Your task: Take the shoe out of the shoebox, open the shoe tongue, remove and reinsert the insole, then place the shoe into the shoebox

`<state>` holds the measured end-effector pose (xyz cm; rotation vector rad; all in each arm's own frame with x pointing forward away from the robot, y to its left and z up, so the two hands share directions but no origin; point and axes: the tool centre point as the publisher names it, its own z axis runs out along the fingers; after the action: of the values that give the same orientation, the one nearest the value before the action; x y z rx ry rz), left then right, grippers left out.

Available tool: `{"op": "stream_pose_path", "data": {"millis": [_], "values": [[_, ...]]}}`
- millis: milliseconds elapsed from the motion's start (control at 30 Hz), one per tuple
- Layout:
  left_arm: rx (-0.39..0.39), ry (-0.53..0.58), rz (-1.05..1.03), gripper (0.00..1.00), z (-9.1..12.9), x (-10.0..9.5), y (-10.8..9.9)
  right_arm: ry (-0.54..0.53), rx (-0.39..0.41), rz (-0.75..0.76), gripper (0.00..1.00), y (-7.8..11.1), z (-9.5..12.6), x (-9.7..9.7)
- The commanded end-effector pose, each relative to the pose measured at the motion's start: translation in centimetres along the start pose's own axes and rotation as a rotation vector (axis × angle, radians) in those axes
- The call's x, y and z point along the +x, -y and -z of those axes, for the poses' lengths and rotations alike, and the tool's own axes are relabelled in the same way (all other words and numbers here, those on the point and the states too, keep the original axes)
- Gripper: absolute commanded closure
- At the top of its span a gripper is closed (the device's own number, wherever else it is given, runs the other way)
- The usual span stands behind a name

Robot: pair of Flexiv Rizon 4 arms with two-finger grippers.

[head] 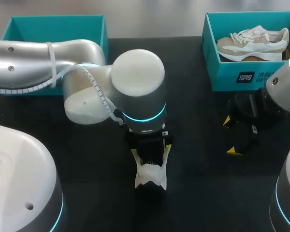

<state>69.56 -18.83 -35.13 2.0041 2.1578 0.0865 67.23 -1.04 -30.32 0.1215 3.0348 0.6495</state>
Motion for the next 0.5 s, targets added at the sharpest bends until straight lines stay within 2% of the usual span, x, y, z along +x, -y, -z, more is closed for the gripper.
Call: {"op": "stream_pose_path", "data": {"millis": [33,500], "values": [[0.031,0.033,-0.017,0.00,0.4,0.6,-0.6,0.002,0.002,-0.001,0.00,0.0,-0.1,0.1],[0.044,0.051,-0.049,0.00,2.6,-0.1,-3.5,0.002,0.002,-0.001,0.00,0.0,-0.1,0.1]]}}
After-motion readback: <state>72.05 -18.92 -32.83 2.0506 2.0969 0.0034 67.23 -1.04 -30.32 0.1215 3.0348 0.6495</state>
